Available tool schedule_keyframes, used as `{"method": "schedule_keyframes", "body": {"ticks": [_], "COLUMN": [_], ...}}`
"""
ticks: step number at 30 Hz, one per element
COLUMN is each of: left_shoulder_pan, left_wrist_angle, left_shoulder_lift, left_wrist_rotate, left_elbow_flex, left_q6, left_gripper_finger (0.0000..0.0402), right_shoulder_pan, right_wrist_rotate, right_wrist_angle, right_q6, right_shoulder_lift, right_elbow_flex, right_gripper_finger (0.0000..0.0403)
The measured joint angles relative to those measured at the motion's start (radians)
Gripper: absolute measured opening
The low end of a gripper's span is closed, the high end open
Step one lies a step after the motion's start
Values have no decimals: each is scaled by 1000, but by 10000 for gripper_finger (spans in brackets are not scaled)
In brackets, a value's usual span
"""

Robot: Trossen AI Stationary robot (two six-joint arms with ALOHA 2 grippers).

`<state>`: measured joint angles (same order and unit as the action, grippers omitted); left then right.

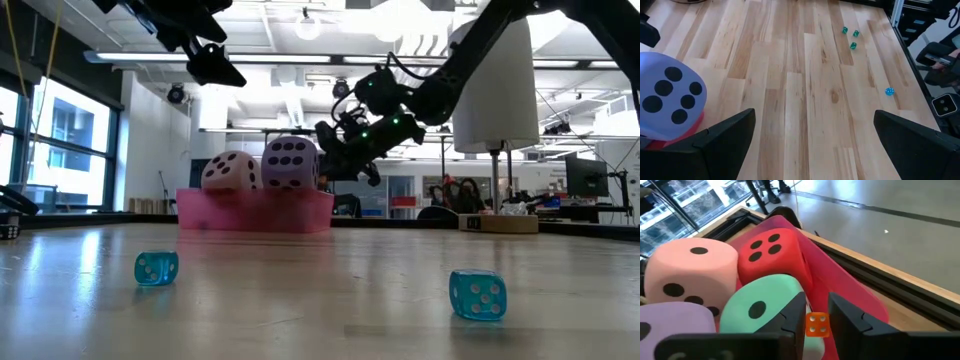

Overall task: Pick & Place Dice
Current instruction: Put the small orange dice into the pink bin, then put the small black dice into the pink bin

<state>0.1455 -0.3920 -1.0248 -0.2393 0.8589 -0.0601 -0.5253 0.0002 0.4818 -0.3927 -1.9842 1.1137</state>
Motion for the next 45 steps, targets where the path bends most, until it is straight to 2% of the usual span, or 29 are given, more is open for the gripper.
{"method": "schedule_keyframes", "body": {"ticks": [6,11,15,20,24,28,35,40,45], "left_shoulder_pan": [0,0,0,0,0,0,0,0,0], "left_wrist_angle": [0,0,-3,-5,-7,-9,-35,-34,-30], "left_shoulder_lift": [0,0,0,0,0,0,0,0,0], "left_wrist_rotate": [0,0,0,0,-28,-75,-126,-132,-132], "left_elbow_flex": [0,0,0,0,0,0,0,0,0], "left_q6": [0,0,0,0,-7,-16,-19,-17,27], "left_gripper_finger": [397,397,397,397,397,397,397,397,397], "right_shoulder_pan": [0,-1,-6,-6,8,29,91,159,263], "right_wrist_rotate": [-3,-14,-77,-86,-74,-95,-184,-262,-233], "right_wrist_angle": [-6,-16,-17,-6,20,-6,-117,-206,-265], "right_q6": [-4,-55,-59,-32,47,18,36,142,249], "right_shoulder_lift": [0,0,0,6,34,90,256,387,482], "right_elbow_flex": [0,0,0,0,0,0,0,0,0], "right_gripper_finger": [96,136,170,195,200,196,188,187,188]}}
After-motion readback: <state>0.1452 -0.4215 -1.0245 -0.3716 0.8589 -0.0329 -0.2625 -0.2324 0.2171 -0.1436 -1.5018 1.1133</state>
